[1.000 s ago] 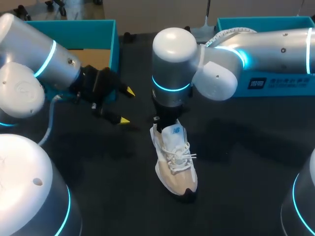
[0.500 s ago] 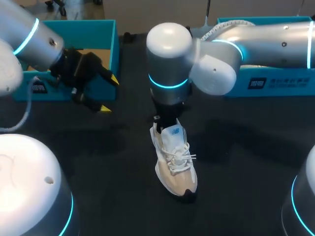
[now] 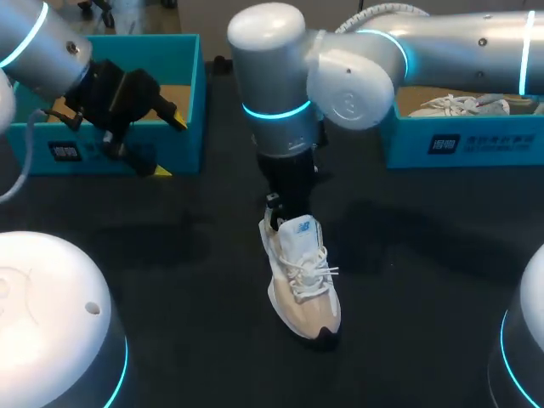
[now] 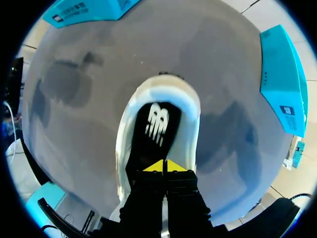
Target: Take the shoe out of the shoebox, open the shoe tongue, remove and reinsert the insole, then place the shoe into the shoebox
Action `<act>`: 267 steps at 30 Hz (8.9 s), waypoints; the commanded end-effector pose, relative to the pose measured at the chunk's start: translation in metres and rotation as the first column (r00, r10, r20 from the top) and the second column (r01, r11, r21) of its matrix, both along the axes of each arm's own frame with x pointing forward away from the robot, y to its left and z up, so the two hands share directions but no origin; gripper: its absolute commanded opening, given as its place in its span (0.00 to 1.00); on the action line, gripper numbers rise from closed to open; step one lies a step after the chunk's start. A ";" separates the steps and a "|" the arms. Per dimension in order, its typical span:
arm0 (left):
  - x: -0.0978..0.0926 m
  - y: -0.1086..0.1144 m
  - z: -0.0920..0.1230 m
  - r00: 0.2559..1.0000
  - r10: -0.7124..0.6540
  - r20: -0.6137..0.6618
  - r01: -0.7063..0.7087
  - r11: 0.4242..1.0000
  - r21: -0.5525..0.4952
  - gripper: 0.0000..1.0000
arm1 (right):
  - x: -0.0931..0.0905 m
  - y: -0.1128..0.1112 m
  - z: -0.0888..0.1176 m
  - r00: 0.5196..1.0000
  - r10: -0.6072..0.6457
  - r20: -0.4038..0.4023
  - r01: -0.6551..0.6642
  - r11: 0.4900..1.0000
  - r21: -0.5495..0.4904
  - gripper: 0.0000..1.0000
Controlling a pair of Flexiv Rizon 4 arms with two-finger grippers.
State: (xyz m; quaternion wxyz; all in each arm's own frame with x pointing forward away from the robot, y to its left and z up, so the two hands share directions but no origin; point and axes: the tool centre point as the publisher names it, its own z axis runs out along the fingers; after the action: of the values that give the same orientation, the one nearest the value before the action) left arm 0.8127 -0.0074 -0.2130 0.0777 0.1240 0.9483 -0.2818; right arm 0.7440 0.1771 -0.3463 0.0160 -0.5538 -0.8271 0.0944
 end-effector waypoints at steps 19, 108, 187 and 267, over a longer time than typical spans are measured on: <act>0.002 0.014 -0.005 0.994 0.112 -0.008 -0.112 0.994 0.003 1.00 | -0.015 -0.001 -0.003 0.998 -0.013 -0.054 0.014 1.000 0.014 0.15; 0.002 0.014 -0.005 0.994 0.112 -0.008 -0.112 0.994 0.003 1.00 | -0.030 -0.003 0.022 0.993 -0.053 0.104 0.054 0.999 -0.004 0.25; 0.002 0.014 -0.005 0.994 0.112 -0.008 -0.112 0.994 0.003 1.00 | 0.089 0.026 0.004 0.306 0.948 0.087 -0.952 0.305 0.029 1.00; 0.002 0.014 -0.005 0.994 0.112 -0.008 -0.112 0.994 0.003 1.00 | 0.054 -0.013 0.143 0.448 0.894 0.012 -0.890 0.447 -0.088 0.00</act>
State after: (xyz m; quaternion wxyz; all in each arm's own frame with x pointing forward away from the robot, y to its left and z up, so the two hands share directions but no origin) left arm 0.8152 0.0069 -0.2183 0.0896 0.0698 0.9537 -0.2786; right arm 0.8055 0.1651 -0.2422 -0.0677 -0.0383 -0.9910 0.1090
